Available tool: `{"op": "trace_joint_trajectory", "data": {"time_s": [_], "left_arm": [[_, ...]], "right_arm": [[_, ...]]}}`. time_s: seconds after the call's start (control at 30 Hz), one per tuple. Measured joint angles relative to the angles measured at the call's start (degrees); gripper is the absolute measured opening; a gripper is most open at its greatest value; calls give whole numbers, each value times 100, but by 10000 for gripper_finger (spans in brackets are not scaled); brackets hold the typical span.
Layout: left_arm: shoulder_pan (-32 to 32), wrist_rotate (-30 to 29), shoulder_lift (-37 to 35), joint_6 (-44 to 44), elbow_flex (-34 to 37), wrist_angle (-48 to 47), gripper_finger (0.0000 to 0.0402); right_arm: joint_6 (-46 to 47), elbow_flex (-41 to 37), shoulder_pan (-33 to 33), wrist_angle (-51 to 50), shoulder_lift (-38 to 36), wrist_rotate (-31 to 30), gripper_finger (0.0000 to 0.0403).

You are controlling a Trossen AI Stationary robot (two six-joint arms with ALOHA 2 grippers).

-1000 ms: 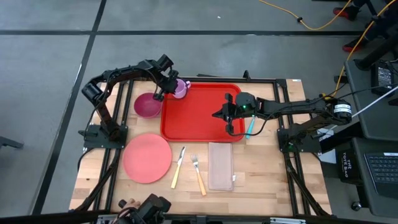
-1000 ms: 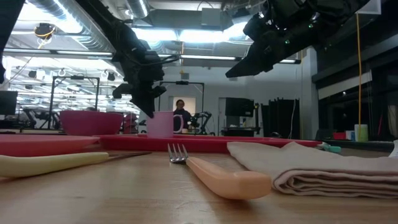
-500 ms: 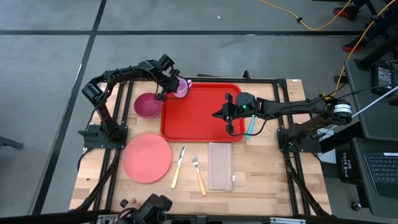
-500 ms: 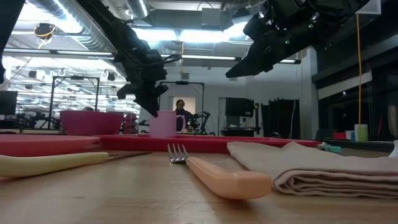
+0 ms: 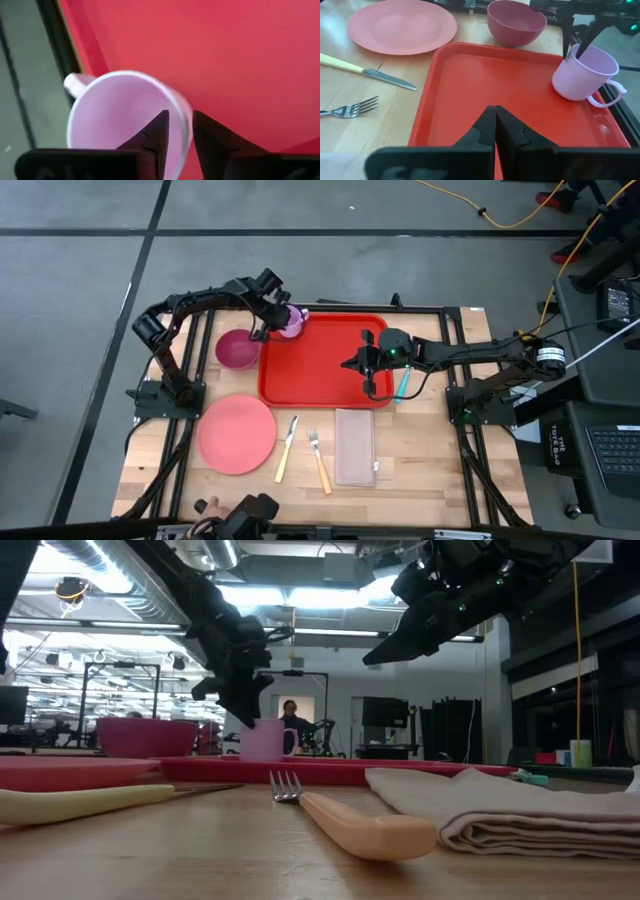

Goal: Set up tray
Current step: Put the purple mug on the top left of the orange tray, then put the pink plate on the bottom left of the orange tray

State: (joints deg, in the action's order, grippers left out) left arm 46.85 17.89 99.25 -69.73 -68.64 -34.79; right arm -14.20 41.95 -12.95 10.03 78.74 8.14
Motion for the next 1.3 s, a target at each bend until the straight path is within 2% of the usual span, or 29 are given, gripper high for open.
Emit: {"op": "trace_joint_trajectory", "data": {"time_s": [0.2,0.47,0.7,0.93,1.07,1.2,1.3], "left_arm": [[-115,-190,-171,0,2,33,99],[-274,-191,-718,42,2,23,96],[-505,-169,-1402,426,1,27,93],[-819,-176,-1952,1175,0,6,92],[-1045,-299,-2220,1595,0,-290,67],[-1339,-296,-2406,2135,1,-817,14],[-1642,-304,-2453,2483,2,-839,4]], "right_arm": [[-3,0,0,-1,0,0,5],[-129,0,-1,-1,0,0,5],[-131,0,-2,-1,0,0,5],[-131,0,-2,-1,0,0,5],[-131,0,-2,-1,0,0,11],[-131,0,-2,-1,0,1,14],[-130,0,0,0,0,2,15]]}}
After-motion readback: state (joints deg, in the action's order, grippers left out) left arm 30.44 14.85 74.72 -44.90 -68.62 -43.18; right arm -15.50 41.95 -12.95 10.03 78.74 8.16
